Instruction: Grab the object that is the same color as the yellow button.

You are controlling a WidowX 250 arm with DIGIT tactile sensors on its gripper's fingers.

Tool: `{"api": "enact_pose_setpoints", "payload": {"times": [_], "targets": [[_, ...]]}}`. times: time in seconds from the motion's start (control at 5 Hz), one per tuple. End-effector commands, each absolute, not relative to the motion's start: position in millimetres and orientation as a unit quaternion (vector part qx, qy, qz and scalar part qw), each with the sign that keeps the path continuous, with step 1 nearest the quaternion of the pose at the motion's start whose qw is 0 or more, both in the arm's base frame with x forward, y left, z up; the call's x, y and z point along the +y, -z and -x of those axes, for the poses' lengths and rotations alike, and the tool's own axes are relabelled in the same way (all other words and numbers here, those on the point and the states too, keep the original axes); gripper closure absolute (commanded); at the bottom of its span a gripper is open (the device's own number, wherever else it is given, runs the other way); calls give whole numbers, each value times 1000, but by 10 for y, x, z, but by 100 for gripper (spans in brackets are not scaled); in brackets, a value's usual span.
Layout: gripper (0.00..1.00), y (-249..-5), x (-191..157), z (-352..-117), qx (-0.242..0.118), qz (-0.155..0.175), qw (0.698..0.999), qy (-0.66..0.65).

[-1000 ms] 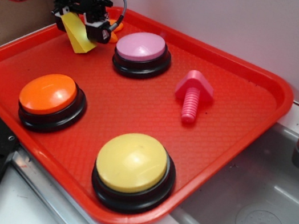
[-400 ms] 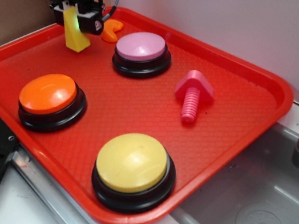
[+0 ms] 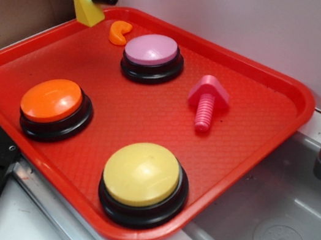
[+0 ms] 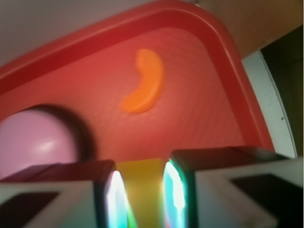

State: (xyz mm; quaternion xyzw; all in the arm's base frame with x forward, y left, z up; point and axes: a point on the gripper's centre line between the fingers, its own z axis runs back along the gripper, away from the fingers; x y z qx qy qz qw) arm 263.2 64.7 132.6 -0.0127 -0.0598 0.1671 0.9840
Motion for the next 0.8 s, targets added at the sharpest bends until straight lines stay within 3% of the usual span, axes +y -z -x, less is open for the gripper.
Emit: {"api": "enact_pose_setpoints", "payload": {"times": [0.0, 0.4, 0.6], "targets": [[100, -1987, 10, -2481, -114, 32, 988, -99], [100, -2052, -425, -2192, -125, 58, 987, -82], [100, -2045, -349, -2208, -114, 53, 988, -89]]}}
